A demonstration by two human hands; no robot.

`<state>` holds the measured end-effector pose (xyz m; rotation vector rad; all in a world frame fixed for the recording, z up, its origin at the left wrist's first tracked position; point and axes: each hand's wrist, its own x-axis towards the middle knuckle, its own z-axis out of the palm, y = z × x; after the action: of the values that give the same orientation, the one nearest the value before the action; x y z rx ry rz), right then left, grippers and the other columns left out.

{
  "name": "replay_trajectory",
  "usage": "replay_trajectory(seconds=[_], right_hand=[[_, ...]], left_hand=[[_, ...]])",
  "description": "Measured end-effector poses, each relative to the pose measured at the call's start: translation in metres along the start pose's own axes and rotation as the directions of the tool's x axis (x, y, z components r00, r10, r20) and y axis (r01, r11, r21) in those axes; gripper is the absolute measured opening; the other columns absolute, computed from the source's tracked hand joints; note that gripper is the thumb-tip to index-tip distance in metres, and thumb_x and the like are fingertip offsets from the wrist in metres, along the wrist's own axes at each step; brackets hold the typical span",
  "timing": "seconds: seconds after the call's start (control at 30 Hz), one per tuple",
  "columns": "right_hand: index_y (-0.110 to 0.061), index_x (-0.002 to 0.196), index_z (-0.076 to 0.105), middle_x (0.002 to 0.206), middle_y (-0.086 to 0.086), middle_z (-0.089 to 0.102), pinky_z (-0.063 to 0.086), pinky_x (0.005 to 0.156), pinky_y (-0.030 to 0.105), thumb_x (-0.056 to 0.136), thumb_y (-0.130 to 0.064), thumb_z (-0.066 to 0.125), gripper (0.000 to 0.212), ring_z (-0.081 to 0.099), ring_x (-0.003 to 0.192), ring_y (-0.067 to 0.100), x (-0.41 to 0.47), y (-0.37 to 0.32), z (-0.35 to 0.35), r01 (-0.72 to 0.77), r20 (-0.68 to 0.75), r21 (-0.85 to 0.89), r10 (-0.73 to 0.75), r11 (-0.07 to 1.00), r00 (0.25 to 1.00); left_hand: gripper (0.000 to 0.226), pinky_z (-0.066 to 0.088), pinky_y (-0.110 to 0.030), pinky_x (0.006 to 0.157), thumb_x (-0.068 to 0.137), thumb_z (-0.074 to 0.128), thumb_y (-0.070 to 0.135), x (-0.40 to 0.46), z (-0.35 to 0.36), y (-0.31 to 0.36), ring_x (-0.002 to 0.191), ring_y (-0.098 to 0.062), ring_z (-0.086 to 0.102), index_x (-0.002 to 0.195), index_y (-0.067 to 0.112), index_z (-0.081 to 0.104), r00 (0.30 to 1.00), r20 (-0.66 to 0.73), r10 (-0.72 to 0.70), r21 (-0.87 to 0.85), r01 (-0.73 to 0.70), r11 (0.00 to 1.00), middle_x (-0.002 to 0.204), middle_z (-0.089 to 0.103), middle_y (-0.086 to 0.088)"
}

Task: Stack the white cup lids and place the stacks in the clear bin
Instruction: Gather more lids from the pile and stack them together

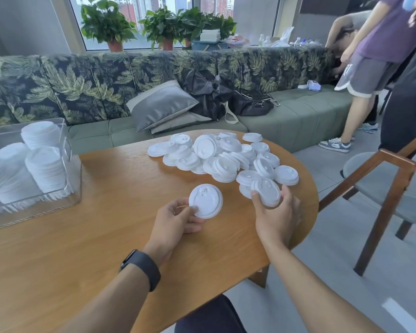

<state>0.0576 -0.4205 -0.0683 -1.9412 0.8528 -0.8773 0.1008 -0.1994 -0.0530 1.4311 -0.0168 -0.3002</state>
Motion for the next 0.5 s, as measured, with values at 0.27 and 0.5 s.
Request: replay_trajectory(seconds=[0.27,0.5], right_hand=[[-0.028,0.147,0.049,0.142,-0.015,0.042,0.05,0.101,0.033,0.084,-0.051,0.079,0.073,0.052,0.125,0.008,-0.078,-0.037,0.02,0.162,0.272,0.204,-0.215,0.965,0.938],[-0.031,0.137,0.059,0.129,-0.022,0.049,0.055,0.096,0.035,0.081,-0.044,0.084,0.062,0.055,0.121,0.003,-0.148,-0.072,0.062,0.252,0.415,0.375,-0.404,0.892,0.815]], left_hand=[[0.025,0.064,-0.036,0.073,0.098,0.068,0.009,-0.026,-0.06,0.01,0.083,-0.023,0.075,0.122,0.006,0.066,0.998,-0.065,-0.027,-0.044,0.024,0.999,0.097,0.078,-0.014],[0.023,0.065,-0.037,0.074,0.1,0.063,0.006,-0.056,-0.132,0.016,0.09,-0.028,0.076,0.123,0.003,0.063,0.978,-0.196,-0.077,-0.165,0.044,0.985,0.095,0.078,-0.016]])
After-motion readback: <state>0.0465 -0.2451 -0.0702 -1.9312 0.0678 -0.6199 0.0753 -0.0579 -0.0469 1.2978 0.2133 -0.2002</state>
